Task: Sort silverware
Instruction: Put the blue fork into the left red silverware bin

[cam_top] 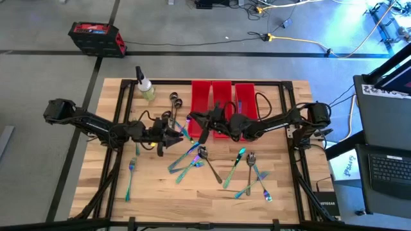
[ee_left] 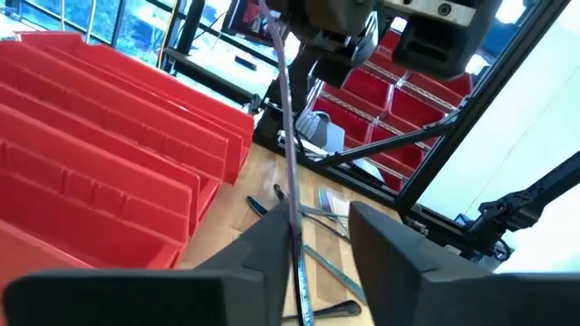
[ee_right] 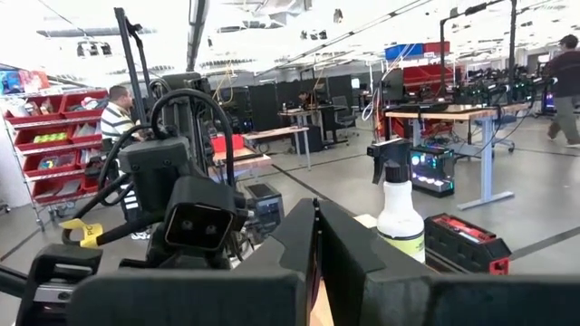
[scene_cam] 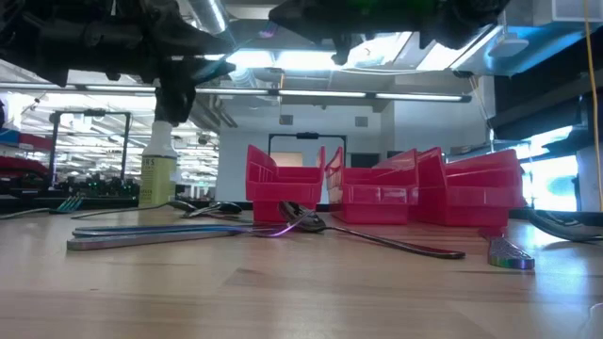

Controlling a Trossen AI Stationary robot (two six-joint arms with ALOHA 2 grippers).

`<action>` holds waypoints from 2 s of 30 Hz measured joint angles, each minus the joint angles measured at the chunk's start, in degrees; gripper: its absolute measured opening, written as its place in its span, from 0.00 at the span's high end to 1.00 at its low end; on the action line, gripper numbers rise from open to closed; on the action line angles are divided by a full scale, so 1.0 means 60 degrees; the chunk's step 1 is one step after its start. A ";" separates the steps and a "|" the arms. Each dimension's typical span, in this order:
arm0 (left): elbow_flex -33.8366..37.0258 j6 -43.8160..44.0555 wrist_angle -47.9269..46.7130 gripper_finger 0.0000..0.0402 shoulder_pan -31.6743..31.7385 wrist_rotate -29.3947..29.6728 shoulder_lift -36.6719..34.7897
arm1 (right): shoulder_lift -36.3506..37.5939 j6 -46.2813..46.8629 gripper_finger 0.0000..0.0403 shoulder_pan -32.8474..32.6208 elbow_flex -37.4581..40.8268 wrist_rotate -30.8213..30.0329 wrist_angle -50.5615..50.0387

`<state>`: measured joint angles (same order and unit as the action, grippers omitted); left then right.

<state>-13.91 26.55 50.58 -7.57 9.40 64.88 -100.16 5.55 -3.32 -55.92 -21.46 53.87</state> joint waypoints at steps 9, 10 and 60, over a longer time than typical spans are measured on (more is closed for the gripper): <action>0.0000 0.0039 -0.0026 0.90 0.0000 -0.0120 0.0000 | 0.0000 -0.0227 1.00 -0.0005 0.0000 -0.0449 0.0007; 0.0000 0.0039 -0.0029 0.91 0.0000 -0.0061 0.0000 | 0.0000 -0.0234 1.00 -0.0005 0.0000 -0.0467 0.0007; 0.0004 0.0123 -0.0458 1.00 0.0022 0.0205 0.0011 | 0.0116 -0.1630 0.69 -0.0236 0.0007 -0.0929 0.1858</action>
<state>-13.89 27.29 47.83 -7.44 10.63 64.95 -99.46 -4.23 -4.74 -55.88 -27.04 65.02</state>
